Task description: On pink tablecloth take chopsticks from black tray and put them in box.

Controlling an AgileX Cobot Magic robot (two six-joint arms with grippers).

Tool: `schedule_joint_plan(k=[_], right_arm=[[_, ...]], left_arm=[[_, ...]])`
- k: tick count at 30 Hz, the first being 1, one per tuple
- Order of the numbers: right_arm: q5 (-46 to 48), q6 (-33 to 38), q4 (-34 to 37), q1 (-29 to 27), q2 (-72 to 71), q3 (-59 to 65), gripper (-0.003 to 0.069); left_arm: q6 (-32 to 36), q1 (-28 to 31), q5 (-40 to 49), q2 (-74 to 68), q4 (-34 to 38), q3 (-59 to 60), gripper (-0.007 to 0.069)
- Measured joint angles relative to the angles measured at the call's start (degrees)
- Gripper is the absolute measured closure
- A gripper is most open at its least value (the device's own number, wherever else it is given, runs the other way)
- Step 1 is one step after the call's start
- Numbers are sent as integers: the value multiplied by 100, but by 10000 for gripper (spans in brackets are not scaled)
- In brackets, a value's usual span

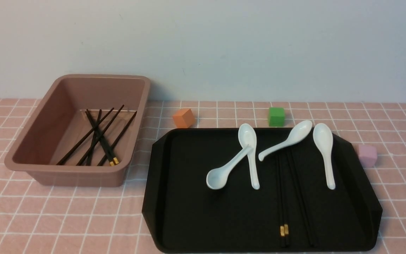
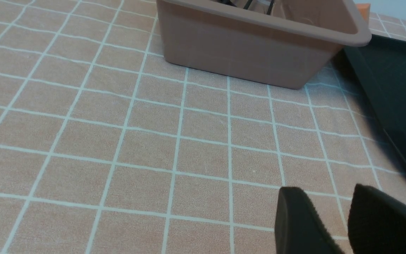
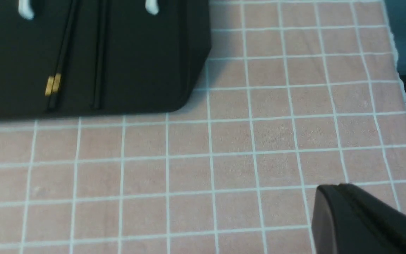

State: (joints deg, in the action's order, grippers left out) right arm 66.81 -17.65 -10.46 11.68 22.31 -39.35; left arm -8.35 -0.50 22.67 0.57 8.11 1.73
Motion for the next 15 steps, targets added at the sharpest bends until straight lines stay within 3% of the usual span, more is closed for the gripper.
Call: schedule_joint_plan(k=[5,7,11,15], right_arm=[[-1500,217,519,-786,-776,905,662],[-2589,635,622,-1002,-956,1604,662],[-3887,1039,667,-1102,-1312,2766,662],[-4561,883,667,-1101,-1809,3746,662]], left_arm=[[0,0,0,0,0,0,386],[0,0,0,0,0,0,386],[0,0,0,0,0,0,386],[0,0,0,0,0,0,386]])
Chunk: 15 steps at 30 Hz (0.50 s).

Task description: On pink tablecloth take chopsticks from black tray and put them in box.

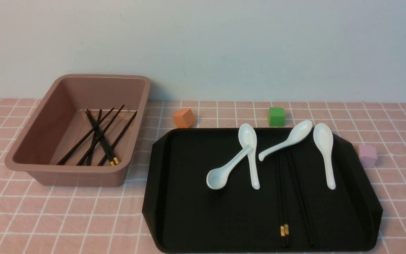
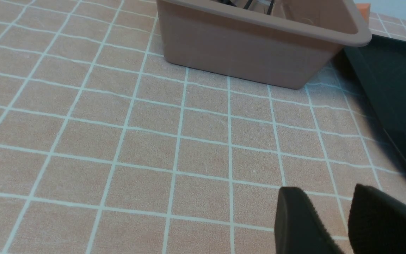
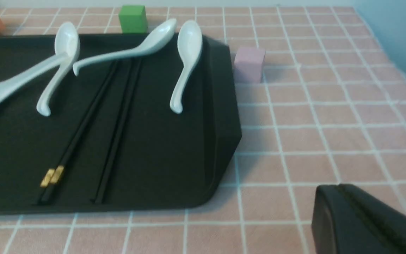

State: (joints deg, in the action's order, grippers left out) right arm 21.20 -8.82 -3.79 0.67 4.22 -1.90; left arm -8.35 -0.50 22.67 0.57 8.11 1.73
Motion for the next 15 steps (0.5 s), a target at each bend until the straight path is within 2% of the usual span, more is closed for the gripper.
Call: schedule_joint_plan(k=[4,15], right_arm=[[-11,-241,0,0,-444,291,662],[118,-304,39,5,-483,274,662]], left_arm=[[0,0,0,0,0,0,386],[0,0,0,0,0,0,386]])
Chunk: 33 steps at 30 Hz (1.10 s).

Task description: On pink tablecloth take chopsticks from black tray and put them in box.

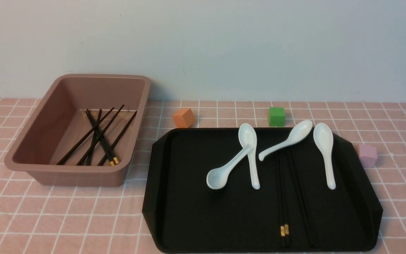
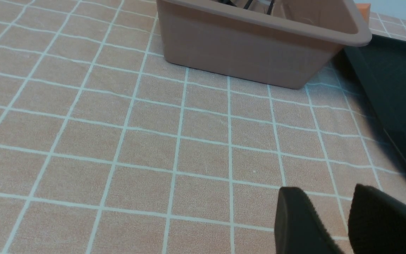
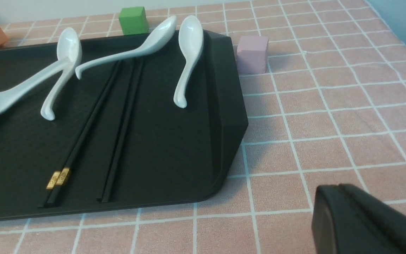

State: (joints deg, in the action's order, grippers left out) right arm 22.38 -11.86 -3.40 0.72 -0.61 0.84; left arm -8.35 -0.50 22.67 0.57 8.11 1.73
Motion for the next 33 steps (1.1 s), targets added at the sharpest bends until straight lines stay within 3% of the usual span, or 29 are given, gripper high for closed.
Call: schedule_joint_plan(k=[33], right_arm=[[7,-2,7,0,0,0,640]], left_arm=[[0,0,0,0,0,0,386]])
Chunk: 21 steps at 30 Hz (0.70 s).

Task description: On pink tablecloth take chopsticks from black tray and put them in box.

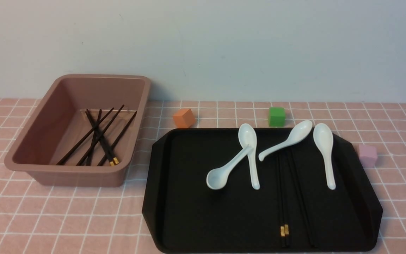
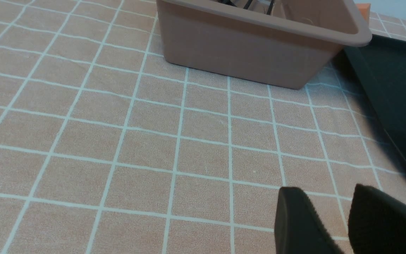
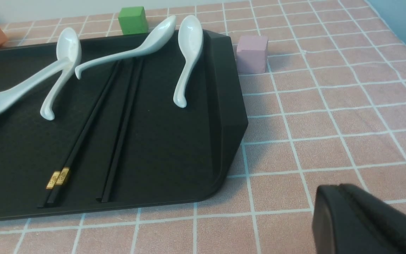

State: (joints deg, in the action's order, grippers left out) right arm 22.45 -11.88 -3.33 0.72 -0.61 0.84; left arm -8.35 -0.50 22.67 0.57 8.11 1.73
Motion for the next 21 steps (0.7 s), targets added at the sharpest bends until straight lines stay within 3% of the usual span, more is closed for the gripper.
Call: schedule_joint_plan(k=[21], right_arm=[[0,-34,0,0,0,0,627]], left_arm=[[0,0,0,0,0,0,386]])
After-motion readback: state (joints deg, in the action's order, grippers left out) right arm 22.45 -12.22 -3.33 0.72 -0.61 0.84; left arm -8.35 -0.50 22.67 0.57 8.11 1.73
